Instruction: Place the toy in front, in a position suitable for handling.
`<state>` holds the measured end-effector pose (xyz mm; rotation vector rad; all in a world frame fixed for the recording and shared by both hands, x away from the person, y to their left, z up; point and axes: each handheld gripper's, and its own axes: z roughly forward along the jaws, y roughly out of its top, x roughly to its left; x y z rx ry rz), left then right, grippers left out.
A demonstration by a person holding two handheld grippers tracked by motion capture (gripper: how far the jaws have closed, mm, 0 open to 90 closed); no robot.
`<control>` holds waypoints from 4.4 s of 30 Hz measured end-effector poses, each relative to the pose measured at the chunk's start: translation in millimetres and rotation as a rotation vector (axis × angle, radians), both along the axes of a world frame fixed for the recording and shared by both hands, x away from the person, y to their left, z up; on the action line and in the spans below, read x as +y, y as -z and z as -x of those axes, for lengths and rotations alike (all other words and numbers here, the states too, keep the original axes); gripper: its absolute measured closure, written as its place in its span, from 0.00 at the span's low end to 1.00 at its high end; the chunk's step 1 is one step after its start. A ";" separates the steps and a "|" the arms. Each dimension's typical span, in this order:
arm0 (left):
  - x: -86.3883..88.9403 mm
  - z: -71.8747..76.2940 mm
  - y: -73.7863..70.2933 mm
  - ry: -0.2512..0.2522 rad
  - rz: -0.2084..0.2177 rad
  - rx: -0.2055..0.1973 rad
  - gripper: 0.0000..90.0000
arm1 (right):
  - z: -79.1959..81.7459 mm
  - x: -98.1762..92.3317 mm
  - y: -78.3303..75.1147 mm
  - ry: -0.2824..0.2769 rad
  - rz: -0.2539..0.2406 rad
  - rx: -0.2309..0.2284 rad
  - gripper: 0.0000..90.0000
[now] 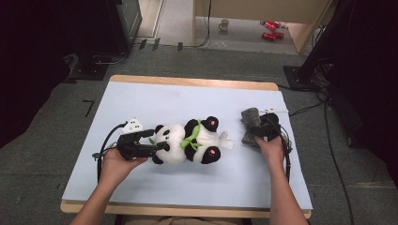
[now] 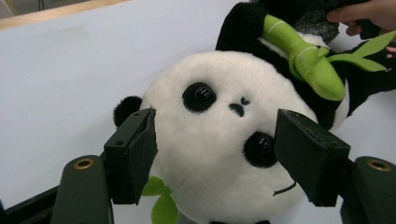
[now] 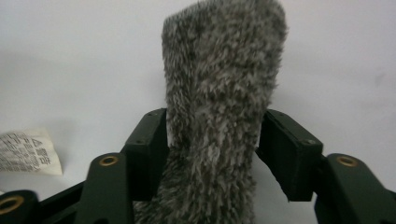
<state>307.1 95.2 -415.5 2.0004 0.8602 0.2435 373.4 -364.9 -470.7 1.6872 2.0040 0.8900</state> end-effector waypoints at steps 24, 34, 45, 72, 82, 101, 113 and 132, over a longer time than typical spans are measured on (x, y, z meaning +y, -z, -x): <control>-13.7 2.3 12.4 0.021 0.010 -0.011 0.30 | -4.4 -4.5 10.0 -0.016 -0.082 0.101 0.76; -13.6 2.7 18.8 0.019 -0.008 0.015 0.23 | -1.0 -10.5 -1.7 0.024 -0.108 0.108 0.81; -15.5 2.3 29.4 0.042 0.027 0.011 0.16 | 5.6 -0.5 -28.0 -0.012 -0.148 0.059 0.81; -17.2 2.6 37.2 0.022 0.033 0.031 0.14 | 12.3 67.6 -105.0 -0.213 -0.128 0.030 0.80; -17.5 2.9 36.9 0.021 0.030 0.029 0.14 | 9.0 110.5 -125.0 -0.328 -0.125 0.045 0.80; -16.6 1.8 37.2 0.022 0.036 0.030 0.13 | 0.4 194.2 -126.8 -0.516 -0.144 0.064 0.80; -16.5 1.6 36.9 0.023 0.034 0.033 0.13 | -10.6 247.7 -109.8 -0.598 -0.165 0.102 0.80; -16.1 1.1 37.3 0.025 0.038 0.033 0.13 | -18.4 254.2 -105.0 -0.613 -0.111 0.136 0.69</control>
